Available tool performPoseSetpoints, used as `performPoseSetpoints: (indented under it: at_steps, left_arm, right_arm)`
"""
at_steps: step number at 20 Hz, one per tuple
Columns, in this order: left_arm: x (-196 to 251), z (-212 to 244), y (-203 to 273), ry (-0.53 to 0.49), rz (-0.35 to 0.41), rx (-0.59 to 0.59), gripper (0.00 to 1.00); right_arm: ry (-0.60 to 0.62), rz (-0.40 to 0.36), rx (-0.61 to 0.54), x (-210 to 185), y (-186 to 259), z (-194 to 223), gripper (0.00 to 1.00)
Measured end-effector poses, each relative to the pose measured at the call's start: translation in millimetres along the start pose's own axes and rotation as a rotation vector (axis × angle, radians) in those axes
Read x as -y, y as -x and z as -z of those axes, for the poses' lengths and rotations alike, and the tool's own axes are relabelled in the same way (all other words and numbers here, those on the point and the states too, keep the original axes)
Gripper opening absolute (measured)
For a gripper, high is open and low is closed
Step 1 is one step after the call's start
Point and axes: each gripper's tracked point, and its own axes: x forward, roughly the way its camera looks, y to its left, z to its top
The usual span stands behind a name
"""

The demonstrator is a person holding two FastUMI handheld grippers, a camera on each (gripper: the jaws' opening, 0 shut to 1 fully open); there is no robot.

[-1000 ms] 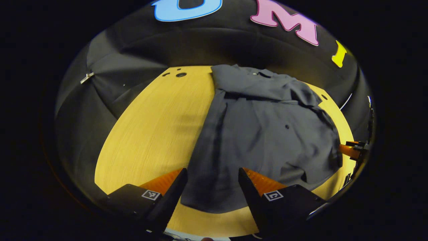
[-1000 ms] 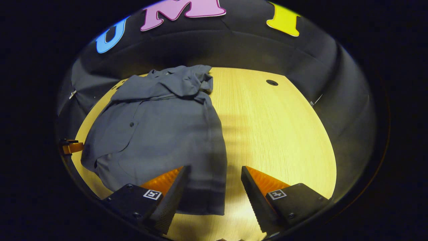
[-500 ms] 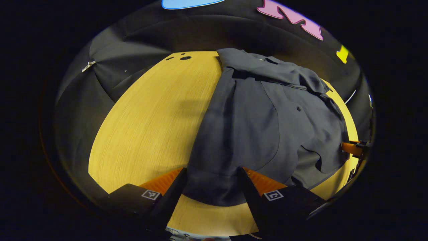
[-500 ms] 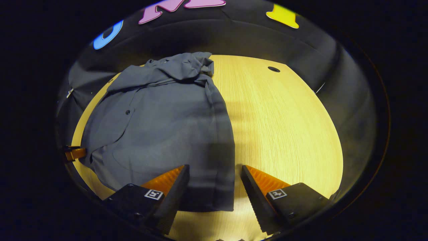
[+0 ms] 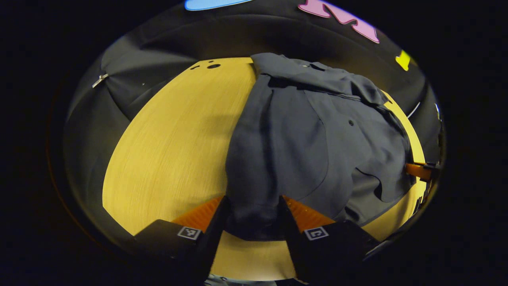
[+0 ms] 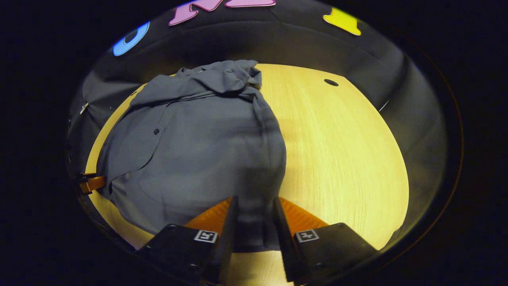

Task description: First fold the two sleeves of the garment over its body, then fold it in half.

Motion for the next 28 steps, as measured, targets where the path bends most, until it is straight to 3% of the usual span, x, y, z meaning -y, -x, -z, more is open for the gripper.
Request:
performPoseSetpoints:
  at_steps: [3, 5, 7, 14, 18, 28]
  left_arm:
    - [14, -2, 1, -0.031, 0.012, 0.015, 0.42]
    - [18, -2, -1, -0.039, 0.007, 0.023, 0.16]
    - [18, -2, 0, -0.037, 0.010, 0.032, 0.07]
    - [21, -12, 13, 0.010, 0.080, 0.066, 0.06]
    - [25, -37, 32, 0.055, 0.121, 0.119, 0.06]
    - [13, -114, 62, 0.151, 0.144, 0.216, 0.05]
  right_arm:
    - [0.010, -0.011, -0.010, -10, 1, 1, 0.18]
    - [0.019, -0.020, -0.021, -13, -2, 3, 0.11]
    - [0.011, -0.027, -0.045, -12, 0, 4, 0.07]
    - [-0.101, 0.002, -0.055, -11, 8, -8, 0.05]
    - [-0.081, -0.001, -0.012, -16, 22, -29, 0.05]
    - [-0.059, -0.046, 0.122, -42, 38, -105, 0.05]
